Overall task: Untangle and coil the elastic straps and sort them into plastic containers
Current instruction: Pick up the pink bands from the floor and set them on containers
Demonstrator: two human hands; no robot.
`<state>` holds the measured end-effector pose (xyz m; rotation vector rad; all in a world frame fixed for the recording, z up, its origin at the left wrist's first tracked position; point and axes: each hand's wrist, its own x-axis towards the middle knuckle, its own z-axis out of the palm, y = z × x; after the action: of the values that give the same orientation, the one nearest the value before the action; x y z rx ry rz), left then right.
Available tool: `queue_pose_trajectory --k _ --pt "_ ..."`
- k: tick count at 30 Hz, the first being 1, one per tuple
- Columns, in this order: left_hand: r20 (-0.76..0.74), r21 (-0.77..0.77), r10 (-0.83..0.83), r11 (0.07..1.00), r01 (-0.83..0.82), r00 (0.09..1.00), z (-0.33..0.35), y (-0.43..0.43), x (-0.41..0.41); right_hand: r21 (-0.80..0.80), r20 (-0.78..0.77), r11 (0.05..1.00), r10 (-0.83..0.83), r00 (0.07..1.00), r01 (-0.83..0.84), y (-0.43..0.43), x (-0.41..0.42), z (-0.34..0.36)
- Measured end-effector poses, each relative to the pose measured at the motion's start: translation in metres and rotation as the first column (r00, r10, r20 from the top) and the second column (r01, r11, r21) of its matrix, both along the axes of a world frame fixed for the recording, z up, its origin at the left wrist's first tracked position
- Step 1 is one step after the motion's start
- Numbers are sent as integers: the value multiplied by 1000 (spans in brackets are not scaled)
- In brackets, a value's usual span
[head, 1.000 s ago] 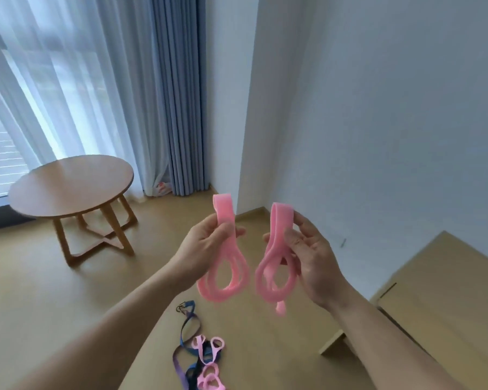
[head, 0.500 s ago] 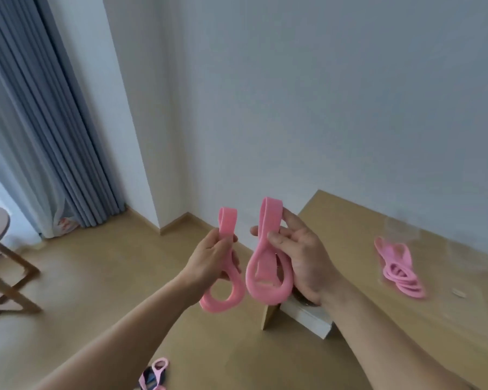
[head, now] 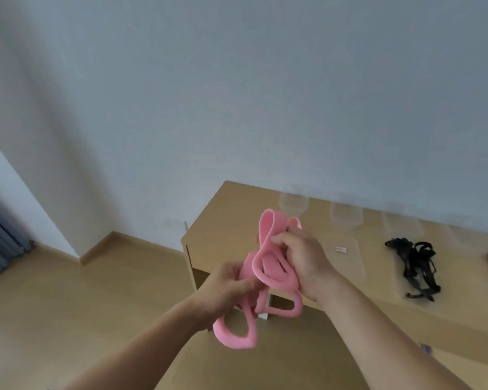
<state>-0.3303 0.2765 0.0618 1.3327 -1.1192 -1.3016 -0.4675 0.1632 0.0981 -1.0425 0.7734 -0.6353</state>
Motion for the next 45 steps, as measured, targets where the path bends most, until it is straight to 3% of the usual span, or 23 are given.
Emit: queue_pose_trajectory --k 3,6,9,13,18,23,29,32,37,42,45 --pt "-20 75 -1 997 2 1000 -9 -25 -15 0 -78 997 -70 994 71 -19 -26 -9" --pt "-48 123 -17 992 22 999 -14 -49 -19 32 -62 995 -93 994 95 -38 -52 -12" --pt "-71 141 -49 988 59 996 -21 -74 -17 27 -56 999 -32 998 34 -57 -78 -11" --pt "-90 161 -98 981 111 991 -30 -113 -14 -23 -176 1000 -15 984 11 -85 -94 -12" --pt "-50 105 -88 990 93 995 -34 -174 -16 57 -71 998 12 997 -8 -120 -78 -20" --pt "-125 109 -171 977 185 977 -37 -224 -4 -66 -207 993 -110 972 98 -162 -54 -36" --pt "-105 225 -267 932 284 958 -63 -267 7 -257 -420 966 -142 896 32 -188 -40 -77" --pt "-131 291 -226 922 255 965 -80 -281 5 -340 -490 940 -156 858 -23 -198 -47 -93" --pt "-230 352 -189 898 263 955 -85 -307 -8 -229 -367 965 -205 907 126 -222 -54 -110" --pt "-348 557 124 824 99 929 -96 -336 -9 -96 -439 968 -251 863 232 -257 -77 -128" --pt "-311 572 178 819 34 934 -106 -350 -7 -20 -469 969 -227 853 247 -280 -93 -140"
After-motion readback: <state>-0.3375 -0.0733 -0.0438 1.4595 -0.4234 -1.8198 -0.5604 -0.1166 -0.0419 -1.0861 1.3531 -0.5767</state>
